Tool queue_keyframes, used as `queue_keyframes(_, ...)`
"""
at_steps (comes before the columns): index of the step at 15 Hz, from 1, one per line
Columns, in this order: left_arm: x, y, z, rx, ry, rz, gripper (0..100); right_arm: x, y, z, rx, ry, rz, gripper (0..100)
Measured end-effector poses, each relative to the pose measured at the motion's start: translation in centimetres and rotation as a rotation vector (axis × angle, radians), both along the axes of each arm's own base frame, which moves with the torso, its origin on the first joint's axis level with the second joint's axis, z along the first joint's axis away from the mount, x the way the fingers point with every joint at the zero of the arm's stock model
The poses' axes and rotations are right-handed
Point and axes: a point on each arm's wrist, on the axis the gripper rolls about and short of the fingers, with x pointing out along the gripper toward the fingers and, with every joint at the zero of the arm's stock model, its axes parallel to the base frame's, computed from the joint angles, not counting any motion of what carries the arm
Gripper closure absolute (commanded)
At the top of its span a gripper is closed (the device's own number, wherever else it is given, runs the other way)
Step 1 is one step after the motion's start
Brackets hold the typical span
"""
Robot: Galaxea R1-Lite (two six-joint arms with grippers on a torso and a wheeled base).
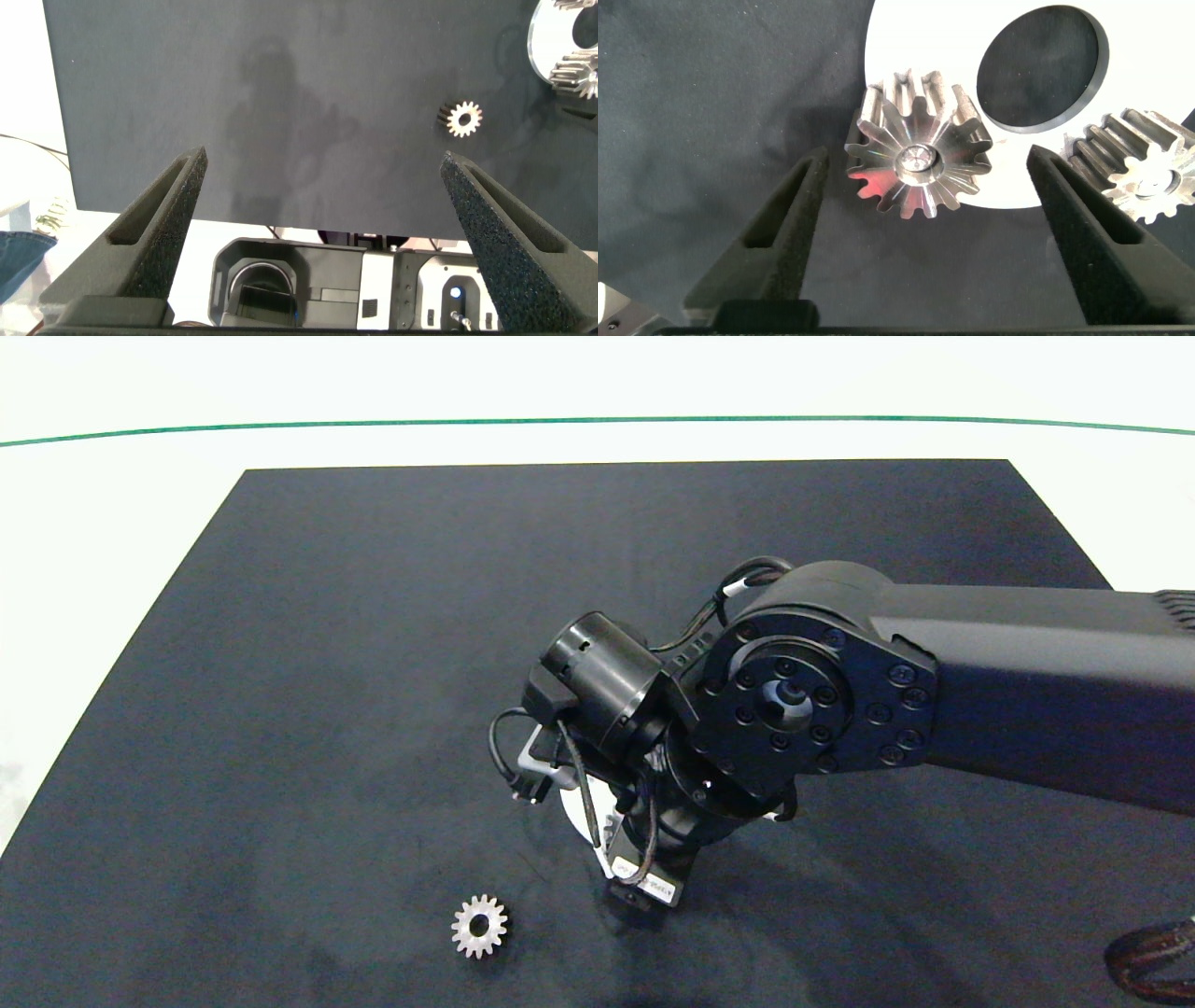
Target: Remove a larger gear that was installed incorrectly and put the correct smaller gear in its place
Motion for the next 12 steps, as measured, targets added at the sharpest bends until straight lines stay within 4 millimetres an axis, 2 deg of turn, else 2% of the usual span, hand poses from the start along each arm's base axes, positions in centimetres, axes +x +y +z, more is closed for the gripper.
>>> queue_keyframes(12,-0.24,0.03,0.05,-0.001,-0.009,0.0,0,0.0,0.9,-0.86,0.004,-0.001,0.013,42)
